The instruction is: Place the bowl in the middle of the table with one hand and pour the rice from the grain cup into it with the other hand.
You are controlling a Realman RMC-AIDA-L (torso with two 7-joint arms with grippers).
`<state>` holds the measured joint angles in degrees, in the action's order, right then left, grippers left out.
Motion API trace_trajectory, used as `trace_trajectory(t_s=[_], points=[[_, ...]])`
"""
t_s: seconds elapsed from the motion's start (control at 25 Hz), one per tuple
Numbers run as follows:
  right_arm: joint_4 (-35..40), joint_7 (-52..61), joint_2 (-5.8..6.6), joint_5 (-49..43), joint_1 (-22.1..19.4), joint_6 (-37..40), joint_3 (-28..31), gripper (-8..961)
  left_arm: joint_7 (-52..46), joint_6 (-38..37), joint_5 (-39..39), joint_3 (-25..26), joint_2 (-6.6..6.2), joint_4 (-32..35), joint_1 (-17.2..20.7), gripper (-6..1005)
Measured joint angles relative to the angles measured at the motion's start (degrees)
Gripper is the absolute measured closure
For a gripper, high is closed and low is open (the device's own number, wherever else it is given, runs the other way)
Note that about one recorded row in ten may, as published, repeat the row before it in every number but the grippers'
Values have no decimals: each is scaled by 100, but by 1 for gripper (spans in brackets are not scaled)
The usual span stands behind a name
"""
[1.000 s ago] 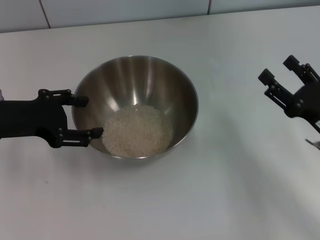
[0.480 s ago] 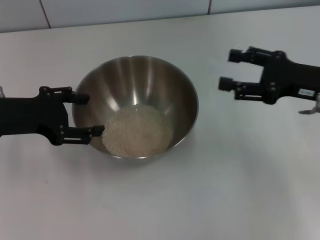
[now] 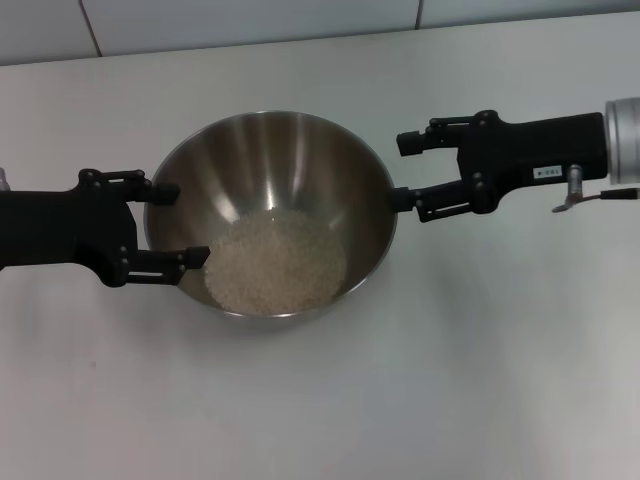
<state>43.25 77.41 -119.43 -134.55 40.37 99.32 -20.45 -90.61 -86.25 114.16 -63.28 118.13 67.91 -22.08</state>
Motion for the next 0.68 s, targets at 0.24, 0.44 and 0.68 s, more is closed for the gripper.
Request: trace_trajectory(t_s=[0.24, 0.44, 0.68], points=[[166, 233, -8, 411, -67, -179, -694, 136, -8, -5, 0, 0, -1, 5, 0, 188], [192, 263, -10, 430, -82, -206, -796, 137, -16, -13, 0, 0, -1, 5, 7, 187], [203, 248, -10, 455, -114, -207, -802, 137, -25, -15, 0, 12, -1, 4, 22, 187]])
